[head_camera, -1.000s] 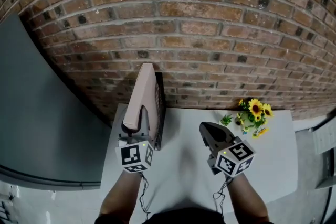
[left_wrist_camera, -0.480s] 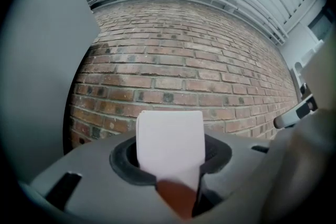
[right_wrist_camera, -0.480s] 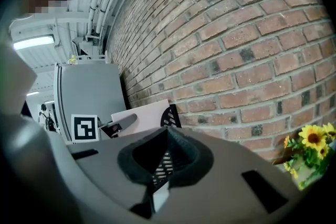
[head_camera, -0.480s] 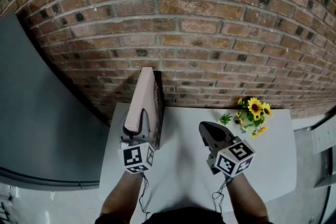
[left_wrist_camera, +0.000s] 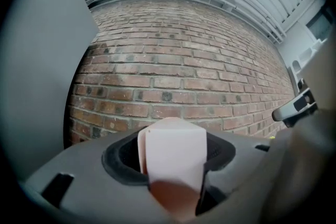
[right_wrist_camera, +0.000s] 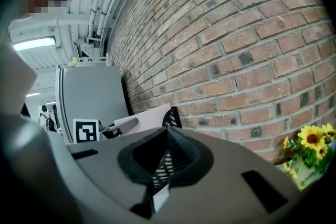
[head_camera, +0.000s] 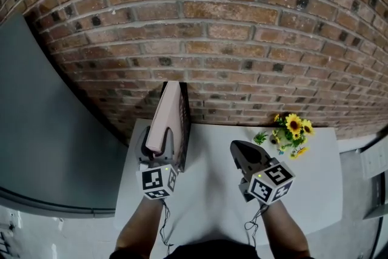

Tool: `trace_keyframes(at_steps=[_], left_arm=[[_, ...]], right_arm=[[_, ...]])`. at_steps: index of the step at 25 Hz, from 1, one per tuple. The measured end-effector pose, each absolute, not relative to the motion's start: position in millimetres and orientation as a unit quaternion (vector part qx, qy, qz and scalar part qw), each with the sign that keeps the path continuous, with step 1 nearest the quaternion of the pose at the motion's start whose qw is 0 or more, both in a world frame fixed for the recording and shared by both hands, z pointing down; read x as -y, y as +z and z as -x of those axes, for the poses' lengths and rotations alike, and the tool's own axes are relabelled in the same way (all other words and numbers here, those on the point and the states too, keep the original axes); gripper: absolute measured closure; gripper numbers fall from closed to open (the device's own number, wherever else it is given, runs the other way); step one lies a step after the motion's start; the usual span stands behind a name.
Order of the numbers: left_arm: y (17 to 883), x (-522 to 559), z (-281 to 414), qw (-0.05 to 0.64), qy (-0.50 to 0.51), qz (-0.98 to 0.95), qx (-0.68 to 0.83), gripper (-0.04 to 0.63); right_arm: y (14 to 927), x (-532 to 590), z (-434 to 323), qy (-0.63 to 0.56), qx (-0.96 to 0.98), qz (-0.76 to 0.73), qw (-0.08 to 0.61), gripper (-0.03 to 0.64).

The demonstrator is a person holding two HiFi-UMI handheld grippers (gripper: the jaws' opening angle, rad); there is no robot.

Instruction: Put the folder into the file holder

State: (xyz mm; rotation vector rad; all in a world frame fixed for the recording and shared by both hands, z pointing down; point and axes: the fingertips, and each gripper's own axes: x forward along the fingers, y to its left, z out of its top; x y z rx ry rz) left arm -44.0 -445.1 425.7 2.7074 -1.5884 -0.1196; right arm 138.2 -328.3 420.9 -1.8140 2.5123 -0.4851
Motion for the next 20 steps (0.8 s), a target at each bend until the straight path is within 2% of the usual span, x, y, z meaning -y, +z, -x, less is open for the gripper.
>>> trace_keyframes(at_steps=[14, 20], left_arm=[[377.6, 358.3, 56.2, -0.032, -0.046, -0.850, 0.524, 0.354], [371.3, 301.1, 47.6, -0.014, -0.043, -0.849, 0.527, 0.356]], right_arm=[[394.8, 295.9, -132.1, -0.127, -0.838, 0.530, 0.013, 0.614], [382.4, 267.0, -135.5, -0.120, -0.856, 0.503, 0.020, 0.614]])
